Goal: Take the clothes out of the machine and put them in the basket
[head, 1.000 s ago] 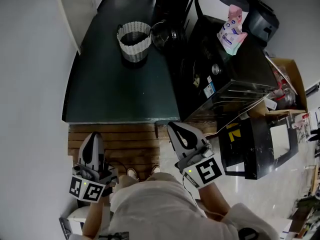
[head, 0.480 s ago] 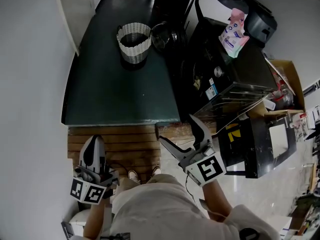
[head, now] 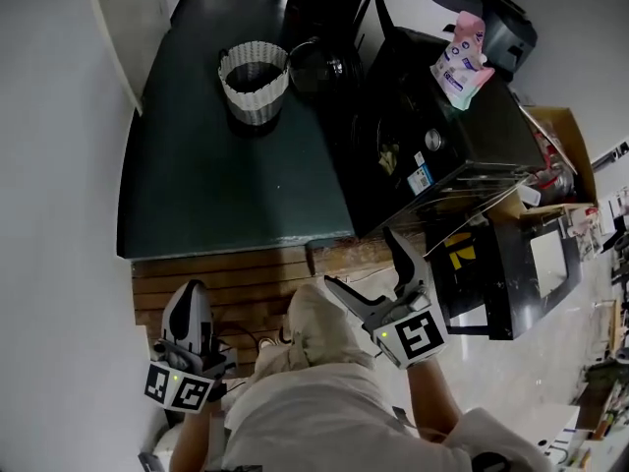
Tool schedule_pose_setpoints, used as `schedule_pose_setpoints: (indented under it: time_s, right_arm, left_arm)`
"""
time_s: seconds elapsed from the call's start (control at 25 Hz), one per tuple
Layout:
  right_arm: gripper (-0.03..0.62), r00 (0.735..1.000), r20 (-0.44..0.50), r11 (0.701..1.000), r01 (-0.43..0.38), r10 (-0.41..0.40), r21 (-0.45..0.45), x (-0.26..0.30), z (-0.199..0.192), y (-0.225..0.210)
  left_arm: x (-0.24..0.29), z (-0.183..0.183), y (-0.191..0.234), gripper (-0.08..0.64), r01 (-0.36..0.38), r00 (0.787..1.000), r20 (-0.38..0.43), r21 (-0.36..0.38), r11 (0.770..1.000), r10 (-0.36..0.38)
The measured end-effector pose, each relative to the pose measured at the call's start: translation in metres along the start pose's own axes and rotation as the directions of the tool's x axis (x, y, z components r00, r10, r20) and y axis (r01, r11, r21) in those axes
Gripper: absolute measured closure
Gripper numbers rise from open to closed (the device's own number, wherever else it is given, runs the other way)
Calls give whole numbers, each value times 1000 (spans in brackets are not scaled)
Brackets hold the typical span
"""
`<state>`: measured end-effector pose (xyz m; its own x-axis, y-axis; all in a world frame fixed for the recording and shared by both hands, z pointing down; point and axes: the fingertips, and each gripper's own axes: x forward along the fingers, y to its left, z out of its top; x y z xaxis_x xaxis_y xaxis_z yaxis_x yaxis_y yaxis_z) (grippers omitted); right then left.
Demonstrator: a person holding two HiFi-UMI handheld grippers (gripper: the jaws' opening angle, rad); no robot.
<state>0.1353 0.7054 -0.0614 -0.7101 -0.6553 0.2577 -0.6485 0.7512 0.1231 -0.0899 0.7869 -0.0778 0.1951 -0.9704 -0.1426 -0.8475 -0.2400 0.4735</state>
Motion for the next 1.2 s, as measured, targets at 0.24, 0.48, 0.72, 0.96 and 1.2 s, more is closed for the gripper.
schedule_pose_setpoints:
  time_s: [0.24, 0.48, 0.72, 0.96, 1.2]
  right_arm:
    - [114, 1000, -3, 999, 27, -27, 42, 56, -22, -46]
    - [114, 999, -9, 996, 37, -37, 78, 133, -10, -142]
    - [114, 998, -9, 989, 70, -69, 127, 165, 30, -233]
    - [114, 984, -7, 972, 178, -179, 154, 168, 47, -291]
    - [114, 957, -85, 941, 287, -276, 180, 197, 31, -330]
  left_arm:
    - [73, -29, 34, 546, 6, 997, -77, -22, 1000, -8]
    - [215, -14, 50, 546, 30, 993, -118, 5, 1000, -29]
    - [347, 39, 13, 546, 120, 986, -127, 50, 992, -113]
    - [427, 48, -9, 546, 227, 964, -151, 41, 973, -219]
    - [503, 24, 10, 546, 312, 924, -227, -15, 950, -307]
